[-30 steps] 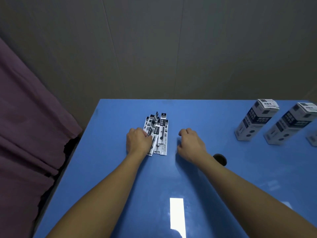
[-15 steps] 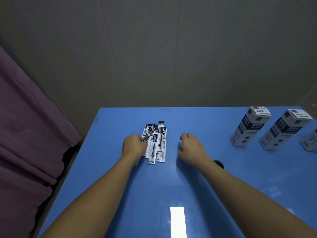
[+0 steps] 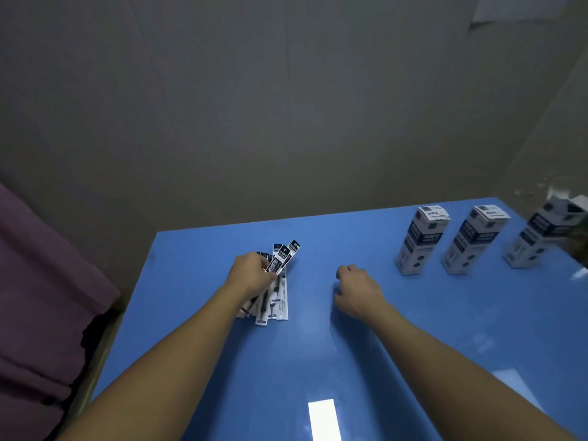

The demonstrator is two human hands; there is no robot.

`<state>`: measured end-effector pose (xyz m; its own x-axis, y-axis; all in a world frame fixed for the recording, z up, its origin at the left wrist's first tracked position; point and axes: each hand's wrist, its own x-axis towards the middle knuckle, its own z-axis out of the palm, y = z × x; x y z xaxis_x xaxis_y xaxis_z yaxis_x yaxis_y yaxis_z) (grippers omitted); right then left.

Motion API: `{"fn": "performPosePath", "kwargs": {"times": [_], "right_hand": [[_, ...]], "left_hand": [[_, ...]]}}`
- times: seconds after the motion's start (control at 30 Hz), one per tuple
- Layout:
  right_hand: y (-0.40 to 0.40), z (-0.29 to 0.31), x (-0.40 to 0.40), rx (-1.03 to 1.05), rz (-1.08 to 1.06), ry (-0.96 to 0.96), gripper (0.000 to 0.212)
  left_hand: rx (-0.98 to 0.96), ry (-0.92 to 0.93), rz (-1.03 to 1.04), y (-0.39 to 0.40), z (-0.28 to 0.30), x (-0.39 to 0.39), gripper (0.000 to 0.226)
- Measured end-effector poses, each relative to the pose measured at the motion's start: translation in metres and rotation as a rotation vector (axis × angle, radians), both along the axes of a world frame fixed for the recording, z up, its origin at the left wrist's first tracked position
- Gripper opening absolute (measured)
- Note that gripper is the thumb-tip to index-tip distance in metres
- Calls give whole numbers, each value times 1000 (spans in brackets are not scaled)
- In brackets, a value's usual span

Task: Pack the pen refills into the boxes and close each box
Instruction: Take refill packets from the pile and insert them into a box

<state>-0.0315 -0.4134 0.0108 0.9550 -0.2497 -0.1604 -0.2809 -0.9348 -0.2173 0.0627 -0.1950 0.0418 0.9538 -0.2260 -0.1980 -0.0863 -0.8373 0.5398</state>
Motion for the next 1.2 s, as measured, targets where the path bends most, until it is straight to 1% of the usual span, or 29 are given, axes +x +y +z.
{"fn": "performPosePath", "kwargs": {"times": [0.2,0.4,0.57,0.77,0.93,1.07,1.2], "right_hand": [[-45,9,-45,6,-121,11,34],[-110,17,-107,12,-256,12,34],[-166,22,-175,3,-364,16,37],[-241,30,-263,-15,-433,45,34],[-296,42,-320,-54,-444,45,35],[-330,47,-354,-66,-438,33,34],[-358,45,-372,-61,-431,28,35]], "left_hand": [[28,55,-226,-53,6,-14,21],[78,21,-420,-113,11,-51,24],[110,-13,-520,-171,20,-91,22],[82,-19,-547,-239,24,-151,22],[15,10,-517,-287,18,-195,21],[-39,34,-442,-318,12,-218,16],[-96,100,-405,-344,11,-231,10]]}}
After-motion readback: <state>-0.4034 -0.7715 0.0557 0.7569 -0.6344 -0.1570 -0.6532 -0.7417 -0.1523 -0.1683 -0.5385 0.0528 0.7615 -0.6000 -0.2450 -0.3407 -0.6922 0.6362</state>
